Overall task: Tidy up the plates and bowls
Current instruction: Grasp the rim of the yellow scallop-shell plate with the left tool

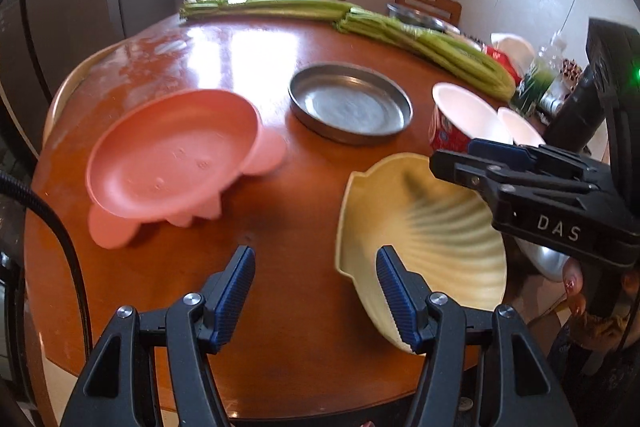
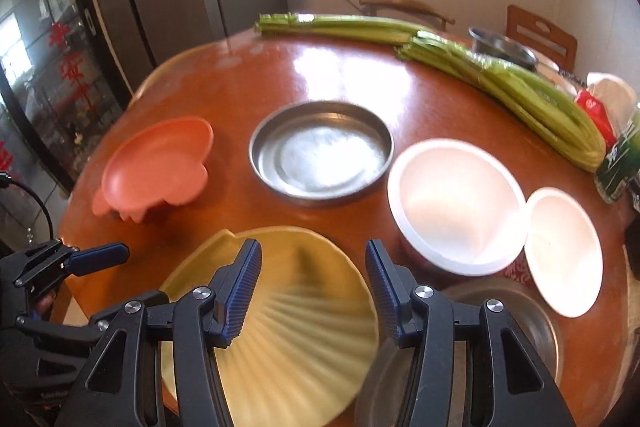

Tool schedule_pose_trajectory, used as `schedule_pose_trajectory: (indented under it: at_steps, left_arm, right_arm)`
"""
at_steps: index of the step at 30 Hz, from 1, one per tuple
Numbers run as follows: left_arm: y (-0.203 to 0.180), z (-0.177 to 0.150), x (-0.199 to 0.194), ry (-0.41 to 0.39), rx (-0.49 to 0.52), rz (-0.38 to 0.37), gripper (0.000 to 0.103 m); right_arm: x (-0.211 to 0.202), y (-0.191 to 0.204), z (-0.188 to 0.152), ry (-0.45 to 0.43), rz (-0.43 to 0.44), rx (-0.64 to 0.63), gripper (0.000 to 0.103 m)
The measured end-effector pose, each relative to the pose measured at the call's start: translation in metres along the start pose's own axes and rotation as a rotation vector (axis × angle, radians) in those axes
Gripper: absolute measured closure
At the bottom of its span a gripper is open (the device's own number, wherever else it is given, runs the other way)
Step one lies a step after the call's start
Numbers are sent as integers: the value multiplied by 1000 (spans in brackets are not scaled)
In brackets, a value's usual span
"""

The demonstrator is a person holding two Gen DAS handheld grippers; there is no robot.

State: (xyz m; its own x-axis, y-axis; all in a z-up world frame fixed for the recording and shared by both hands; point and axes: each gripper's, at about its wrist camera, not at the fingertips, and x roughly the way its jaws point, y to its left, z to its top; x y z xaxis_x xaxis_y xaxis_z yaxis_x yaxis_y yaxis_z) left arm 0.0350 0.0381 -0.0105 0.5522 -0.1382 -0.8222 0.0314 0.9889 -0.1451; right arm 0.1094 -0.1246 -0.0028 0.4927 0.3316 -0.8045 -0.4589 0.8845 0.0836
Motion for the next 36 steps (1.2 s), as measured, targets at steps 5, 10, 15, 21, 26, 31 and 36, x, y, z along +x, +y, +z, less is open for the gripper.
schedule_pose_trajectory:
  at_steps: [5,10,15,21,26,31,36]
  left_arm:
    - [-12,0,15,34,21,18,40]
    - [-19,2,27,49,47,64,40]
    - [-15,4,34,61,49,106,40]
    - [-2,12,36,48,15,124,38]
    - [13,21,38,33,-10,166,38]
    - [21,25,37,15,-35,167,39]
    - [18,16,23,4,-29,137,39]
  right_arm:
    - [8,-6,-3,34,-19,7,48]
    - [19,-5,0,57,-20,-8,48]
    - [27,-5,3,74,-8,-12,48]
    - [35,0,4,95,8,-29,48]
    - [40,4,2,112,31,-35,47]
    - [40,11,-1,115,48,-42,47]
    - [34,17,-9,124,78,-40,48]
